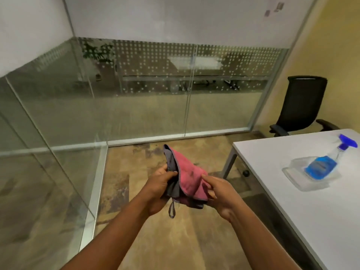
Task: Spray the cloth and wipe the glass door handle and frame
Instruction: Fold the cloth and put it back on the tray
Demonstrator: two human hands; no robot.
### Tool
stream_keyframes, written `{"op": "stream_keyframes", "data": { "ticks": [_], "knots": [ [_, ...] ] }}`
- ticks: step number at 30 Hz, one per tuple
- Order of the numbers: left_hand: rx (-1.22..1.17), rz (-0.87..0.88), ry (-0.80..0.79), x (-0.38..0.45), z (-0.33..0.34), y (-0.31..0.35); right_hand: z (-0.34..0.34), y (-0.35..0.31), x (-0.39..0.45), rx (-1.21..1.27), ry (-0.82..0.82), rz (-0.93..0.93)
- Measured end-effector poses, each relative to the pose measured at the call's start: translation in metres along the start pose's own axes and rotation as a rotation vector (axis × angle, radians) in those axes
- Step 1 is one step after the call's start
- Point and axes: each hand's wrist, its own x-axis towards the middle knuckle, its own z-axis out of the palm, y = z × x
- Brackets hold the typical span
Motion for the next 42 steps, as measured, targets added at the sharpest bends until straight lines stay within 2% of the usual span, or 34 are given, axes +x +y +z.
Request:
{"op": "stream_keyframes", "data": {
  "ticks": [3,5,7,8,10,13,15,18,23,28,32,37,42],
  "knots": [
    [0.005,-0.027,-0.057,0.034,0.018,0.001,-0.02,-0.005,0.009,-0.007,0.1,-0.033],
    [0.015,-0.041,-0.085,0.057,0.034,0.0,-0.036,-0.008,0.014,-0.053,0.27,-0.175],
    [0.02,-0.056,-0.104,0.079,0.054,-0.003,-0.053,-0.014,0.016,-0.202,0.463,-0.375],
    [0.03,-0.063,-0.11,0.092,0.064,-0.005,-0.062,-0.016,0.017,-0.264,0.492,-0.462],
    [0.05,-0.071,-0.134,0.116,0.086,-0.01,-0.077,-0.023,0.02,-0.36,0.414,-0.58],
    [0.065,-0.062,-0.17,0.154,0.124,-0.02,-0.105,-0.032,0.033,-0.582,0.332,-0.668],
    [0.042,-0.084,-0.173,0.177,0.154,-0.025,-0.129,-0.042,0.05,-0.744,0.376,-0.744],
    [0.076,-0.115,-0.152,0.21,0.199,-0.03,-0.172,-0.058,0.074,-0.815,0.528,-0.844],
    [0.125,-0.122,-0.118,0.256,0.27,-0.039,-0.242,-0.088,0.104,-0.733,0.674,-0.777],
    [0.094,-0.17,-0.114,0.283,0.327,-0.053,-0.282,-0.109,0.127,-0.691,0.732,-0.862],
    [0.032,-0.258,-0.179,0.309,0.358,-0.059,-0.303,-0.107,0.145,-0.777,0.657,-0.87],
    [0.021,-0.351,-0.23,0.349,0.383,-0.068,-0.338,-0.103,0.17,-0.906,0.565,-0.73],
    [0.058,-0.46,-0.314,0.399,0.406,-0.075,-0.369,-0.117,0.202,-0.92,0.516,-0.603]
  ]
}}
